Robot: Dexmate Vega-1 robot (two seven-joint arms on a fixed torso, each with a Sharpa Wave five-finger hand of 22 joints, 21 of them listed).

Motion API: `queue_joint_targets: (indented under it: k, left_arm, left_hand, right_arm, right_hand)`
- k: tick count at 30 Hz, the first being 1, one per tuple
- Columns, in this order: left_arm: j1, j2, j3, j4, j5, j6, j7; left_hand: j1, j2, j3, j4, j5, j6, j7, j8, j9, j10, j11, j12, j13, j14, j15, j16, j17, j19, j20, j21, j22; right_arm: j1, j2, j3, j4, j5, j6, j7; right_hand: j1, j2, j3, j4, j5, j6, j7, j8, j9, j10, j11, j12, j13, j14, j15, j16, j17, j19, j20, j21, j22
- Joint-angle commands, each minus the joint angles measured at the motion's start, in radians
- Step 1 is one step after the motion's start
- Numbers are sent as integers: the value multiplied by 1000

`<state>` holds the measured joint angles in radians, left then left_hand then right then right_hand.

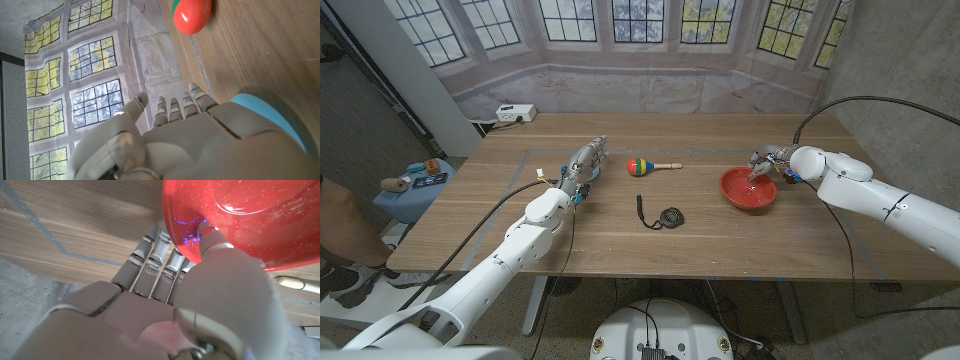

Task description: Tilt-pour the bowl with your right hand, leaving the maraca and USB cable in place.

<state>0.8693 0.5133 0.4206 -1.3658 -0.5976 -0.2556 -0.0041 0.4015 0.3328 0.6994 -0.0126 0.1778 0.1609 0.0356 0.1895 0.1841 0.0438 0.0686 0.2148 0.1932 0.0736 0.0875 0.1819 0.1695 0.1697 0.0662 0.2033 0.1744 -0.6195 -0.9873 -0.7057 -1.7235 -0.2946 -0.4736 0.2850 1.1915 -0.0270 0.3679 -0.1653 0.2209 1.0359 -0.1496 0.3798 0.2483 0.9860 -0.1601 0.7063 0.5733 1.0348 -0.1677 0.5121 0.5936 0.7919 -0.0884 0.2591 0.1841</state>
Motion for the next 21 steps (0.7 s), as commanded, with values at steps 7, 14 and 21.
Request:
queue_joint_targets:
  k: [7,14,21]
  left_arm:
    - [2,0,5,-9,-2,9,2]
    - [3,-1,5,-8,-3,6,-2]
    - [1,-2,4,-2,-2,-1,-5]
  left_hand:
    - [-141,-156,7,2,5,12,0,8,3,13,3,8,3,8,9,4,3,6,4,-1,4]
    - [-140,-156,7,2,5,16,1,9,3,14,3,8,3,10,9,5,4,6,3,-1,4]
    - [-137,-156,7,0,5,18,0,8,3,14,4,7,3,12,9,4,3,6,4,-1,4]
  right_arm:
    - [-55,-26,42,-58,-3,-12,-57]
    - [-77,-39,65,-99,4,-29,-74]
    - [-85,-46,75,-121,1,-33,-85]
  right_hand:
    - [15,-7,-6,5,18,35,0,18,-3,64,-41,-10,-13,29,-72,-14,13,14,-86,8,6]
    - [15,-9,-8,7,22,38,2,19,-5,69,-40,-14,-16,38,-72,-20,16,12,-89,8,6]
    - [16,-10,-10,8,26,41,3,21,-6,69,-40,-16,-15,40,-72,-25,18,11,-90,8,6]
